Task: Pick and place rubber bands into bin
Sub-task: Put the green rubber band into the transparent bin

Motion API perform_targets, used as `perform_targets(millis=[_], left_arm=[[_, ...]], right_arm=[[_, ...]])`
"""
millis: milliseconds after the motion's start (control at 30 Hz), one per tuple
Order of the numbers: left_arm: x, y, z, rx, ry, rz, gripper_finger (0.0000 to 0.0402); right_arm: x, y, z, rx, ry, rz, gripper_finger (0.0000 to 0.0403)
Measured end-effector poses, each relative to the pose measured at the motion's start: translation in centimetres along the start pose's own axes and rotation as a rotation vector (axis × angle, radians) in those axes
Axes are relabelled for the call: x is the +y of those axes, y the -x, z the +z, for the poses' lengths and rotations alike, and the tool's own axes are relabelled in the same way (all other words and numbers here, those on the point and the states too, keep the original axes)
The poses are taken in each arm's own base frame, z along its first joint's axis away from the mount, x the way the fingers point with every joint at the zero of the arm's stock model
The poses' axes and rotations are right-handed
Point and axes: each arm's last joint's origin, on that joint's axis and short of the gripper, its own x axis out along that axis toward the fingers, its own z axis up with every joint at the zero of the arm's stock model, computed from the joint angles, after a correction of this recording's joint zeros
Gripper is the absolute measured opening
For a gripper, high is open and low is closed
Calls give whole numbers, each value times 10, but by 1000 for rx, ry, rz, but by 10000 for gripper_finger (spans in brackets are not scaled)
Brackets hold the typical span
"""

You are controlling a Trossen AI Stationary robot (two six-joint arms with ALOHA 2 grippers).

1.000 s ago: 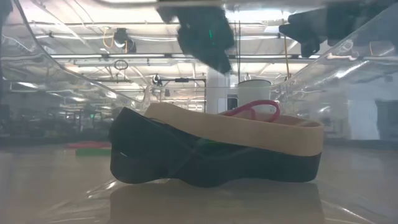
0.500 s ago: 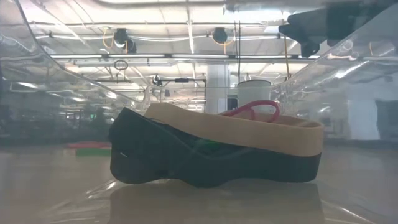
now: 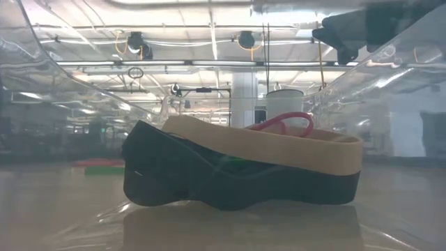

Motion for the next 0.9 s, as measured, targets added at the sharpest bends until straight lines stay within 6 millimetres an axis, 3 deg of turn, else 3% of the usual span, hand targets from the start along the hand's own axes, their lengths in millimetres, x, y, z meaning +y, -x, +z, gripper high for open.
perform_targets(millis=[167,333,533,700,900], left_arm=[[4,-8,-10,123,2,11,255],[9,-32,-25,219,73,61,255],[10,-87,-58,296,90,52,255],[4,-129,-89,246,93,2,255],[-4,-160,-125,205,89,-46,255]], right_arm=[[0,0,0,-1,0,0,139],[0,0,0,-1,0,0,139],[0,0,0,-1,-1,0,139],[0,0,0,-1,-3,0,139],[0,0,0,0,-3,0,139]])
